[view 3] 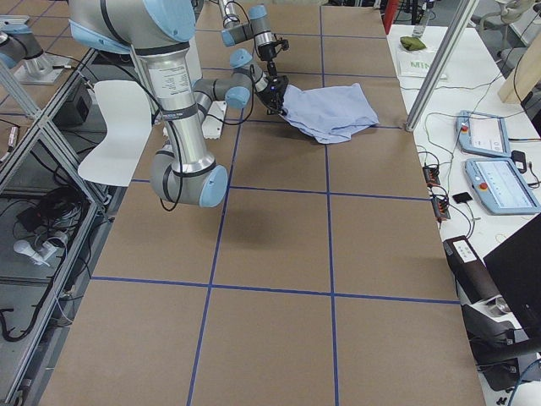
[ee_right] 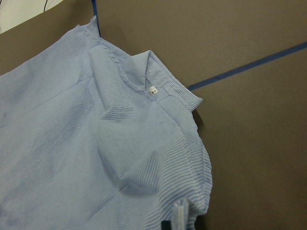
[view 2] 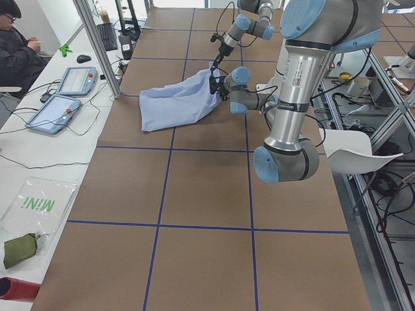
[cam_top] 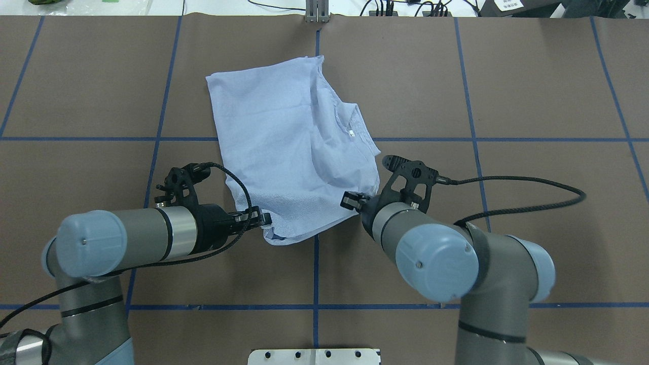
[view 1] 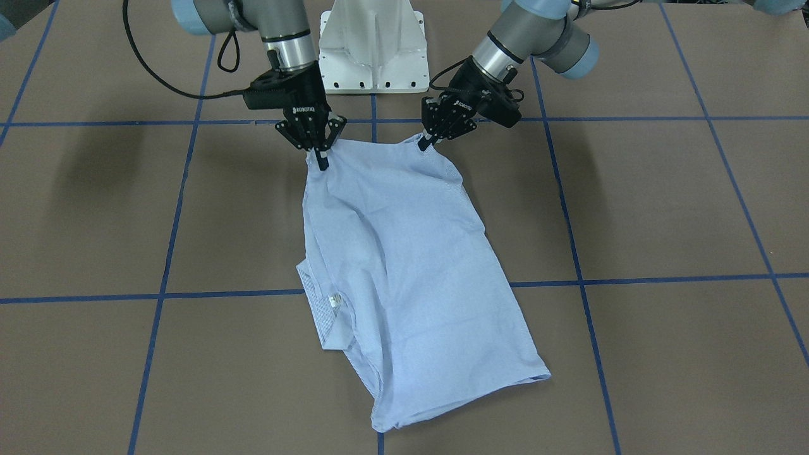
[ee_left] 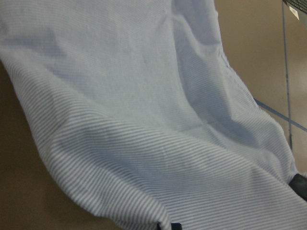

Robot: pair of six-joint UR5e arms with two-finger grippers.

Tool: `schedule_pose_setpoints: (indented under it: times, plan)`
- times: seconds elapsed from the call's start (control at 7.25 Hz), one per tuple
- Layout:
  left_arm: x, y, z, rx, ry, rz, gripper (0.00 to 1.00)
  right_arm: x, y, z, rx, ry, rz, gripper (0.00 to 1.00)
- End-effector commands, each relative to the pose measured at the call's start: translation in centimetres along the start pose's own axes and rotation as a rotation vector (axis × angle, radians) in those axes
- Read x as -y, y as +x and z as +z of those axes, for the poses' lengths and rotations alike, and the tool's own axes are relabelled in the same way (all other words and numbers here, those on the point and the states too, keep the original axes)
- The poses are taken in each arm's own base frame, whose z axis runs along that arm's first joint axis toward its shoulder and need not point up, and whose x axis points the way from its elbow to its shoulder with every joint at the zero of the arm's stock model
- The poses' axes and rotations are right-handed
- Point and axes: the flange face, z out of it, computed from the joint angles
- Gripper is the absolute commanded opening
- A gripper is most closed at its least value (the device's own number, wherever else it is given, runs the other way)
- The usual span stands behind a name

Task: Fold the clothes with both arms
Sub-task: 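Lift both near corners and fold them over toward the far edge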

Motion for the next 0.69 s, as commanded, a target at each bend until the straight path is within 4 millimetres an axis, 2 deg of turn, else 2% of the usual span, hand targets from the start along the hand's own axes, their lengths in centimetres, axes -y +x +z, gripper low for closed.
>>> schedule_pose_setpoints:
  times: [0.0, 0.14, 0.28, 0.41, 0.55]
  plan:
    - [-1.2, 3.4, -7.1, 0.001, -0.073, 0.000, 0.00, -2.6, 0.1, -7.0, 0.022, -0.043, -0.024, 0.00]
    - [-1.9, 5.8, -10.0, 0.034, -0.116, -0.002, 0.00, -1.8, 0.4, -9.4, 0.021, -0.048, -0.026, 0.00]
    - [-2.0, 6.9, -11.1, 0.076, -0.151, -0.007, 0.00, -1.4, 0.2, -10.2, 0.011, -0.046, -0.031, 0.00]
    - [-1.6, 7.5, -10.0, 0.108, -0.140, -0.003, 0.00, -1.6, 0.1, -9.6, 0.001, -0.046, -0.042, 0.00]
    - [0.3, 7.5, -8.8, 0.133, -0.100, -0.012, 0.00, -0.5, -0.4, -7.9, -0.026, -0.010, -0.037, 0.00]
